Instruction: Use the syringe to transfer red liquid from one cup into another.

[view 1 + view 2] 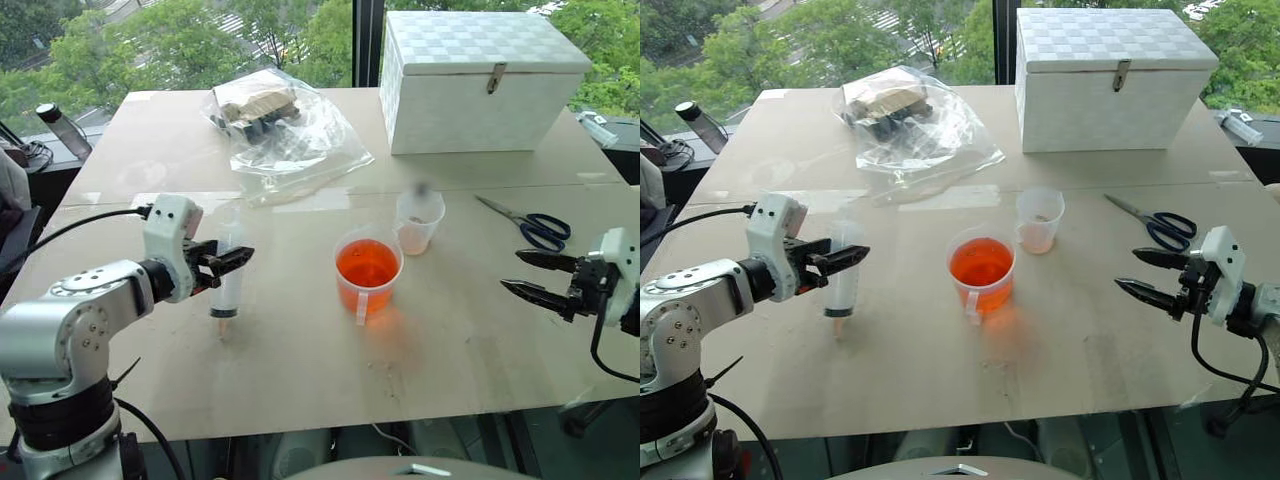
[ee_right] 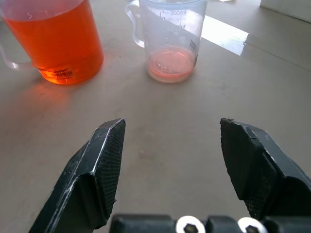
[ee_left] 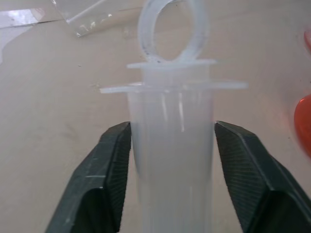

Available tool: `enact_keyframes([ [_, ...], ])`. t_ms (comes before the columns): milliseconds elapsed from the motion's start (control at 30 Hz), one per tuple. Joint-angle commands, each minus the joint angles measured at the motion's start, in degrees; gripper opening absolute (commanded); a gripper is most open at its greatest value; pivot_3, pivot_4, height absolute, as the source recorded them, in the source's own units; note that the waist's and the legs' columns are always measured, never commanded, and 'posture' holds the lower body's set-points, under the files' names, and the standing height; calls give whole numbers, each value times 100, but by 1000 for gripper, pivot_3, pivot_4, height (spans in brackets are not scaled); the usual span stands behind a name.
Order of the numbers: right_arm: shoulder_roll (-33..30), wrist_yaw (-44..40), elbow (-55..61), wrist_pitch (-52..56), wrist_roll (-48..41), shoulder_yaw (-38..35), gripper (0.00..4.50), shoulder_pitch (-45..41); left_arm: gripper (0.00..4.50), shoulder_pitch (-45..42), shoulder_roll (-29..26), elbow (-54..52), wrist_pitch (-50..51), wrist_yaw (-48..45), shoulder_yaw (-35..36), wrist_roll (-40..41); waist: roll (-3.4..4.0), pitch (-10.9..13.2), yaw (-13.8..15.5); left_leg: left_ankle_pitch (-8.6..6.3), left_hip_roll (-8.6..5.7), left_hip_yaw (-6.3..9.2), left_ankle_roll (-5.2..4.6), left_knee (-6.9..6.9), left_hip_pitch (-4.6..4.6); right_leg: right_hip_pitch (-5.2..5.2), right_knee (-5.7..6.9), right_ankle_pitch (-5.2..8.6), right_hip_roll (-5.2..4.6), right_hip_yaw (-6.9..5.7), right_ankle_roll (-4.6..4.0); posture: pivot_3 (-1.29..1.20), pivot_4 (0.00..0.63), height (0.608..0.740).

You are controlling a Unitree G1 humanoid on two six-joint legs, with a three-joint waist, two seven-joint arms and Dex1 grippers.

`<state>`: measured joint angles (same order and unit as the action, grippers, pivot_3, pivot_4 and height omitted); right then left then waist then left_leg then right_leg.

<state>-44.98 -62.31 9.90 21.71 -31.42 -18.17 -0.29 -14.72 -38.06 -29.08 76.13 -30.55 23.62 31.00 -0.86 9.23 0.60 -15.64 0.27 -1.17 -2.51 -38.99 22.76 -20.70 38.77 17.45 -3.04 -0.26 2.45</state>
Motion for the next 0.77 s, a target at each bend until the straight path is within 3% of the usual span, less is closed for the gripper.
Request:
enact_keyframes([
  [33,85,122,107,-231,29,-92,3321,72,4442,18,21,-77,-1060,30,139,-154,0,0,12,0,0,0,0,0,4,-2,-4,0,0,0,0,0,150,740],
  [167,209,251,312,-52,-191,-242,3321,407,4442,374,174,-463,-1554,-229,581,310,0,0,18,-1,0,0,-1,14,10,0,-31,0,-6,-3,1,0,150,740],
  [267,263,305,574,159,-405,-332,3321,728,4442,1387,253,-1255,-1765,-682,844,768,3,-2,-35,-1,0,-4,-1,34,11,-3,-46,-1,-7,2,1,0,150,740],
  [300,268,283,649,243,-504,-361,3866,852,4500,1933,300,-1600,-1940,-893,848,870,4,-3,-50,-1,0,-8,-1,46,9,-4,-57,-1,-8,6,1,0,150,740],
  [333,279,259,675,268,-572,-388,4079,947,4500,2446,389,-1886,-2209,-1063,807,879,6,-5,-80,-1,0,-8,0,56,6,-2,-66,-1,-8,7,1,0,150,740],
  [367,294,249,643,215,-567,-410,4475,1011,4500,2945,452,-2103,-2450,-1141,710,796,10,-7,-101,-1,1,-8,0,63,7,-2,-77,-1,-8,7,1,0,150,740],
  [500,282,107,157,-213,-286,-459,4475,1260,4500,4608,714,-2313,-3630,-1223,-26,-70,15,-16,-80,-2,1,-9,-2,69,0,7,-82,-1,-9,5,-2,0,150,740],
  [767,419,-117,-301,-936,113,-251,4475,1468,4500,5315,932,-1617,-5271,-1076,-921,-1257,60,-57,19,-19,1,-5,-34,67,-10,15,-80,5,-13,-1,-40,0,150,740],
])
